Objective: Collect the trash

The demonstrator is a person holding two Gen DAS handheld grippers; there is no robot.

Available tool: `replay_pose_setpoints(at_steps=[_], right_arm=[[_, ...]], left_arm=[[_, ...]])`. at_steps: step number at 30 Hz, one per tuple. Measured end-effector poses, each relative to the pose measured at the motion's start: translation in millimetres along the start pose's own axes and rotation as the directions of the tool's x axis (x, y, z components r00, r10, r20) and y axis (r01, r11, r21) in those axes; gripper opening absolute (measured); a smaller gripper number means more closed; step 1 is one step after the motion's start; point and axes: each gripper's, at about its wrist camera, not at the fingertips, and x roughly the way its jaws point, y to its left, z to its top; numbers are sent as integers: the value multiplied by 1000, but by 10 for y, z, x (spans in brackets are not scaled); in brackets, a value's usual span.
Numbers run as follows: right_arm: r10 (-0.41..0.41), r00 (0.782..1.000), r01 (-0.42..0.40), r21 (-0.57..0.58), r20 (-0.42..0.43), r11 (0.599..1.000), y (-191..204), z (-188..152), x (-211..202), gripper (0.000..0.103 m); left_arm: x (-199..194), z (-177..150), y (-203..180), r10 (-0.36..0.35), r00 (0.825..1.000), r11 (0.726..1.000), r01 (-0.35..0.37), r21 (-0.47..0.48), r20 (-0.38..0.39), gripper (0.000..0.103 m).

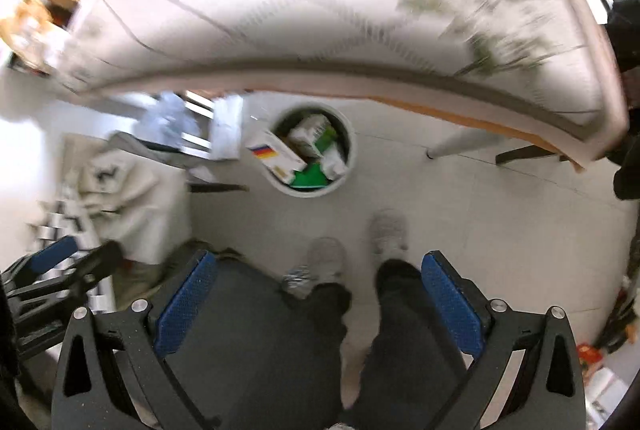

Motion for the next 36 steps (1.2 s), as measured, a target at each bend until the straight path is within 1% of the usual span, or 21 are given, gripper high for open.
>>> replay_pose_setpoints(at_steps=[4,8,13,16,18,23,25,32,36], right_arm=[[63,998,-64,35,28,997,7,-144,-661,103],[113,992,-116,42,65,992,11,-291,-1286,103],[165,981,-169,43,98,985,-8,-500,-1863,103],[188,975,-193,39,117,980,-48,-588,-2145,103],[196,971,-201,29,133,979,-73,-629,-2324,103],[207,966,-210,6,156,978,-82,-639,-2616,103],[212,964,-214,-6,157,977,-63,-639,-2690,103],[218,962,-218,-17,166,976,-27,-582,-2759,103],[235,958,-234,-26,162,972,17,-550,-2742,103]], left_arm=[[-635,-30,-98,-84,996,993,82,81,34,99],[-1135,-76,-181,-147,987,981,137,134,68,99],[-1674,-153,-289,-214,971,967,196,161,104,99],[-1911,-193,-337,-243,962,962,223,158,121,99],[-2029,-219,-374,-250,959,961,229,154,135,99],[-2256,-309,-432,-287,946,954,267,137,150,99],[-2307,-334,-438,-287,944,954,267,136,161,99],[-2345,-326,-397,-297,937,952,276,133,184,99],[-2353,-301,-366,-302,934,950,279,140,190,100]])
